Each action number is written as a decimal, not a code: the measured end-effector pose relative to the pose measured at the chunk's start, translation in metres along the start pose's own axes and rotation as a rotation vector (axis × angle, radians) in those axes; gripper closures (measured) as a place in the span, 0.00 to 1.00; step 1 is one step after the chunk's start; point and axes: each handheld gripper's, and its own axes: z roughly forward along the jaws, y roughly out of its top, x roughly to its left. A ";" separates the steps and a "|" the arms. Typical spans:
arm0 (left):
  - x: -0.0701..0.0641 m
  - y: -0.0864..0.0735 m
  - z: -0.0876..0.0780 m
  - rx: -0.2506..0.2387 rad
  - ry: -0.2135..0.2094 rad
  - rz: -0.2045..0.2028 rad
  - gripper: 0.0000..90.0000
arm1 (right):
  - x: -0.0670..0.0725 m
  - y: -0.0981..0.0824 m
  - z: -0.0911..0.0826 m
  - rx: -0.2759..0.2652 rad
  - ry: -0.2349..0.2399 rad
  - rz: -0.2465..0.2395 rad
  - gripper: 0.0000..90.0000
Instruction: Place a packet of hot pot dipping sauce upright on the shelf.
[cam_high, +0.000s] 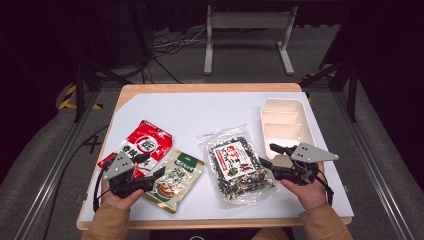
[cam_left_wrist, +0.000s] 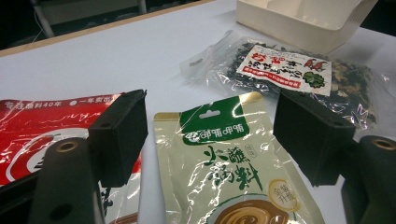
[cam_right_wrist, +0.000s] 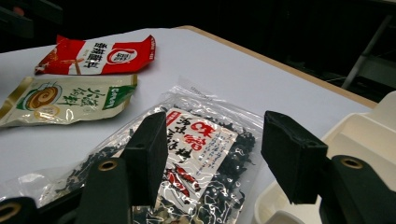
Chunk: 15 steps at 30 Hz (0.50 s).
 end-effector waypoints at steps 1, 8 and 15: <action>0.000 0.000 0.000 0.000 0.000 0.000 0.30 | 0.000 0.000 0.001 0.007 0.007 0.005 0.44; -0.001 0.001 0.000 0.008 0.001 -0.002 0.30 | 0.005 0.006 0.002 0.019 0.023 -0.010 0.42; -0.001 0.000 -0.004 0.010 0.011 -0.015 0.30 | 0.010 0.016 0.010 0.040 0.066 -0.017 0.42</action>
